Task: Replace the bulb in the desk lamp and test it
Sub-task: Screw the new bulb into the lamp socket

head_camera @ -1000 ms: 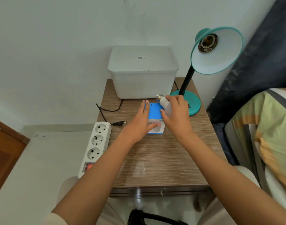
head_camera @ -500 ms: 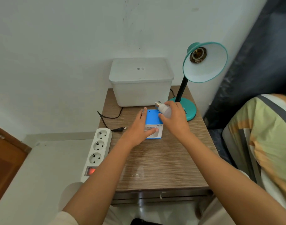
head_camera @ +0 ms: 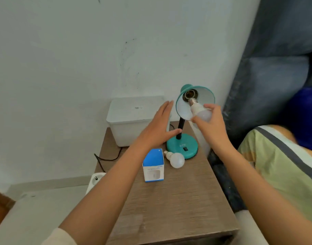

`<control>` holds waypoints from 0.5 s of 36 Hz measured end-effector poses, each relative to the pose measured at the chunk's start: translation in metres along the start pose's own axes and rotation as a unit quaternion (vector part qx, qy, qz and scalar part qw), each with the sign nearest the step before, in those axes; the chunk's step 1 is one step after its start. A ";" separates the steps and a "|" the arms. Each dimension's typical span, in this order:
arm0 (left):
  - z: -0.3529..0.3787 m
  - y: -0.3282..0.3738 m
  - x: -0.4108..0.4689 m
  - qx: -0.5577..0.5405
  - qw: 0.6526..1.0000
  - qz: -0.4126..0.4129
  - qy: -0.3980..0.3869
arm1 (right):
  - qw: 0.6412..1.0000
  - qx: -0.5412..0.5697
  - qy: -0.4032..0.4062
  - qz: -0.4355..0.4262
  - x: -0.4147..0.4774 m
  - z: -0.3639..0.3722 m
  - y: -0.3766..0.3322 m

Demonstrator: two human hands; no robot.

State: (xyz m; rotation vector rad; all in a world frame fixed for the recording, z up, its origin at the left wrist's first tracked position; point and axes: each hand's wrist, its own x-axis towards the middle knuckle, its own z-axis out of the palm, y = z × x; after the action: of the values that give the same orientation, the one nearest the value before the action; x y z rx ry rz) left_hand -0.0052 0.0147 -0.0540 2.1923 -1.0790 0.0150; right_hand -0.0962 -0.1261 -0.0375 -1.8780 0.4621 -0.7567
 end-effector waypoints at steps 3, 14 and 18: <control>0.000 0.009 0.027 -0.039 0.999 0.035 0.002 | 1.000 0.013 -0.022 0.001 0.020 -0.004 -0.005; 0.021 -0.003 0.068 -0.068 0.988 0.134 0.033 | 1.000 0.009 -0.008 -0.011 0.043 0.013 0.003; 0.024 -0.006 0.070 -0.072 0.985 0.150 0.053 | 1.000 0.019 -0.006 0.002 0.044 0.020 0.003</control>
State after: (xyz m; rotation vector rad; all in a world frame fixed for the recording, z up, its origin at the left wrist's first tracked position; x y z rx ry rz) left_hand 0.0387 -0.0450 -0.0552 1.8635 -1.2966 0.1786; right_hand -0.0507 -0.1414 -0.0331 -1.8452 0.4410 -0.7466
